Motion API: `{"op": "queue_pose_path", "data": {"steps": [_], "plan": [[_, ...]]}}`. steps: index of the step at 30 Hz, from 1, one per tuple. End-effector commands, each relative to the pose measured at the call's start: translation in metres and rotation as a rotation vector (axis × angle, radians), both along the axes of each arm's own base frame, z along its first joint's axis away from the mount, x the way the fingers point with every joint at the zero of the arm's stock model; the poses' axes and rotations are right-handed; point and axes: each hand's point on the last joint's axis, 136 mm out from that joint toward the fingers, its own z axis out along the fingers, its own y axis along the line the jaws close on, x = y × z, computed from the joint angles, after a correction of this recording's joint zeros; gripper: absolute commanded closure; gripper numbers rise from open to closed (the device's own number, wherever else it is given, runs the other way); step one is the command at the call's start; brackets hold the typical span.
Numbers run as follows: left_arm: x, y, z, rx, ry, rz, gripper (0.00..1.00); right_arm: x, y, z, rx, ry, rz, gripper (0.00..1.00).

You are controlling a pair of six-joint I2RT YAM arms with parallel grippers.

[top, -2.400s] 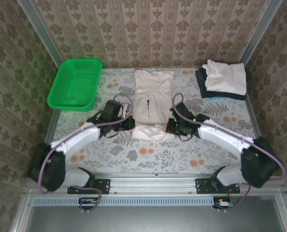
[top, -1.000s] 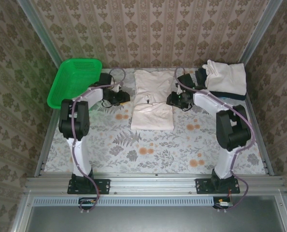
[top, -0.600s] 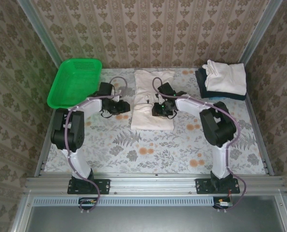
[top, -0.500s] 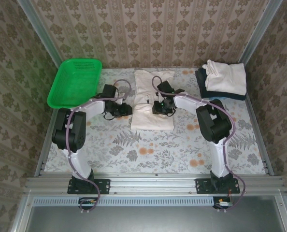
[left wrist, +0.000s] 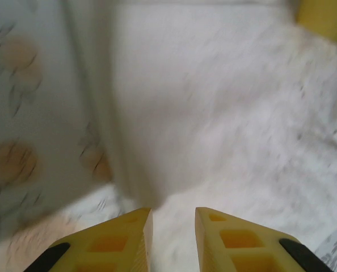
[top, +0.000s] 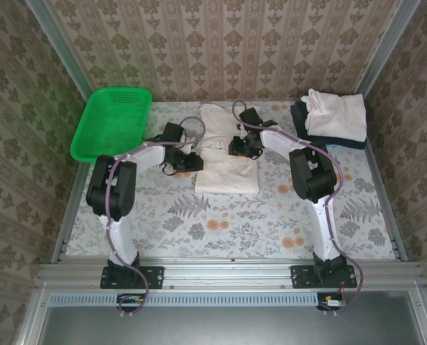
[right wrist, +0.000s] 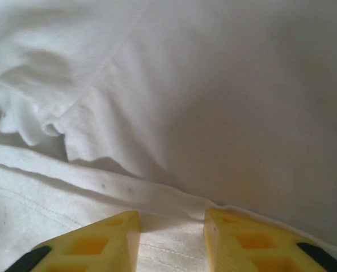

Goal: Fold and stack the t-shirts

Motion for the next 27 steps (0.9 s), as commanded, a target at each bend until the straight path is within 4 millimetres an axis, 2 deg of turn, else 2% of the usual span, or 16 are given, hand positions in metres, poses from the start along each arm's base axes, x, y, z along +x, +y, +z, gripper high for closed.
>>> {"op": "queue_pose_path", "data": {"steps": [1, 3, 5, 7, 8, 12, 16, 17, 19, 22, 24, 27], "plan": [[0.011, -0.015, 0.008, -0.003, -0.017, -0.051, 0.73, 0.006, -0.009, 0.042, -0.012, -0.064, -0.026, 0.55], [0.013, -0.015, 0.005, 0.004, -0.014, -0.043, 0.73, 0.001, -0.016, 0.06, -0.02, -0.109, -0.036, 0.53], [0.012, -0.007, -0.005, 0.026, 0.007, -0.019, 0.71, -0.008, -0.025, 0.067, -0.037, -0.143, -0.048, 0.47], [0.006, 0.001, -0.018, 0.026, 0.051, 0.016, 0.7, -0.024, -0.032, 0.059, -0.043, -0.13, -0.062, 0.46], [0.001, 0.005, -0.023, 0.019, 0.071, 0.031, 0.71, -0.034, -0.029, 0.055, -0.016, -0.122, -0.054, 0.47], [-0.013, 0.003, -0.016, -0.02, 0.06, 0.057, 0.7, -0.067, -0.012, 0.039, 0.089, -0.072, -0.03, 0.49], [-0.044, -0.002, -0.012, 0.013, 0.054, 0.032, 0.69, -0.099, -0.005, 0.027, 0.03, -0.038, -0.002, 0.48], [-0.059, -0.01, -0.014, 0.025, 0.054, -0.006, 0.68, -0.105, -0.007, 0.024, 0.007, -0.038, 0.003, 0.47], [-0.076, -0.007, -0.029, 0.054, 0.088, -0.028, 0.67, -0.115, -0.011, 0.01, -0.027, -0.023, 0.038, 0.43], [-0.097, 0.013, -0.063, 0.126, 0.18, -0.004, 0.74, -0.124, -0.034, -0.013, -0.123, 0.042, 0.014, 0.42], [-0.104, 0.024, -0.072, 0.151, 0.191, 0.016, 0.75, -0.127, -0.038, -0.012, -0.131, 0.04, 0.009, 0.41], [-0.108, 0.035, -0.069, 0.162, 0.182, 0.039, 0.74, -0.131, -0.038, 0.005, -0.107, 0.002, 0.015, 0.39]]}}
